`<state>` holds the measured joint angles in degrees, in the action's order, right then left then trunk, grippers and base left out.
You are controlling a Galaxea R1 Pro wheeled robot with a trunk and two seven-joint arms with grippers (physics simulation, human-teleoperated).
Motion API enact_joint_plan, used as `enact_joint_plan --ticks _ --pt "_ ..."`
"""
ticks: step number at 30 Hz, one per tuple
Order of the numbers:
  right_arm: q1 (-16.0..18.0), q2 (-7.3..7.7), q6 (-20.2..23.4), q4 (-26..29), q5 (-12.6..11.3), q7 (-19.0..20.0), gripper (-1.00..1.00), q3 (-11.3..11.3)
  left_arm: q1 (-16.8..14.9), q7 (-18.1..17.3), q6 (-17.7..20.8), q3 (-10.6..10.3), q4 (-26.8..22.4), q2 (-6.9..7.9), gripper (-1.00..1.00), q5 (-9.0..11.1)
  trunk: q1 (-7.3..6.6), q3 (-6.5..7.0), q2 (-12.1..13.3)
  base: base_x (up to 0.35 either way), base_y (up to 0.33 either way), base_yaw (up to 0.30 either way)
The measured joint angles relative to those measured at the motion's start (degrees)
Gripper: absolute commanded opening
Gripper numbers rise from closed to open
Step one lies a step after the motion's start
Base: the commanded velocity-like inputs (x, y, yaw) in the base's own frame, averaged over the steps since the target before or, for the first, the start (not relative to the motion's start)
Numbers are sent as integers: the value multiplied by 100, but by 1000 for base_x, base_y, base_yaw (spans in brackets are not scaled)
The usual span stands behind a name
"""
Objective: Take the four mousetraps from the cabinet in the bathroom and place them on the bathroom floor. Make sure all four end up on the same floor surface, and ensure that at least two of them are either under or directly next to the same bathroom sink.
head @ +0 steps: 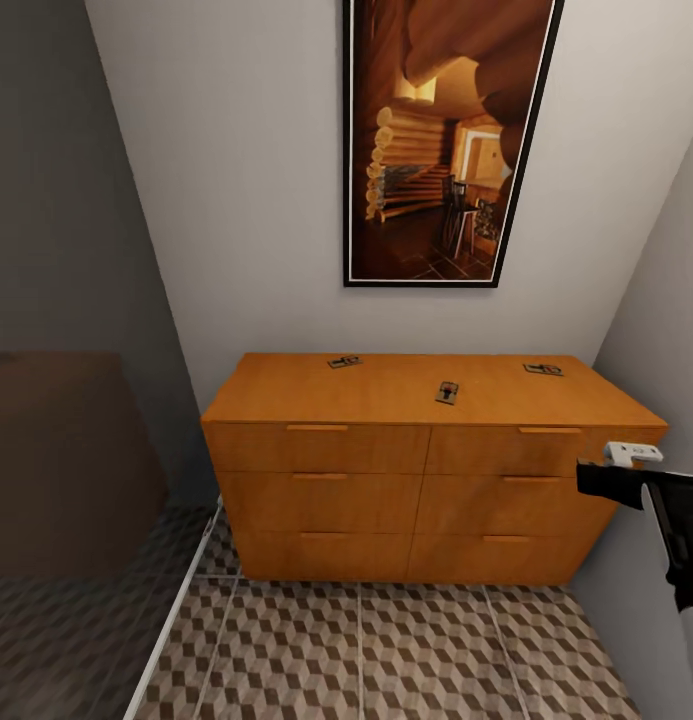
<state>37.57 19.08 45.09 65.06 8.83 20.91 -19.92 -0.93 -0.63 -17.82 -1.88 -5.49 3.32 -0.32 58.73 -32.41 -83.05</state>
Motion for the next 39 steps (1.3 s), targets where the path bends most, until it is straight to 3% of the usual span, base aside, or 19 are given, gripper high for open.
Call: enact_joint_plan --ticks 8,17,28,39 --pt "0 8 -542 -604 4 -1 -100 -1 0 -1 0 1 0 0 100 0 0 0 0 0 0 0" --pt "0 10 -722 -1012 8 -2 -100 0 0 -1 0 1 0 0 100 0 0 0 0 0 0 0" --pt "0 -5 -1508 -2003 8 -6 -100 51 0 -1 0 1 0 0 100 0 0 0 0 0 0 0" --pt "-1 -38 -2932 -3623 13 -12 -100 367 0 0 0 5 0 -1 100 0 0 0 0 0 0 0"
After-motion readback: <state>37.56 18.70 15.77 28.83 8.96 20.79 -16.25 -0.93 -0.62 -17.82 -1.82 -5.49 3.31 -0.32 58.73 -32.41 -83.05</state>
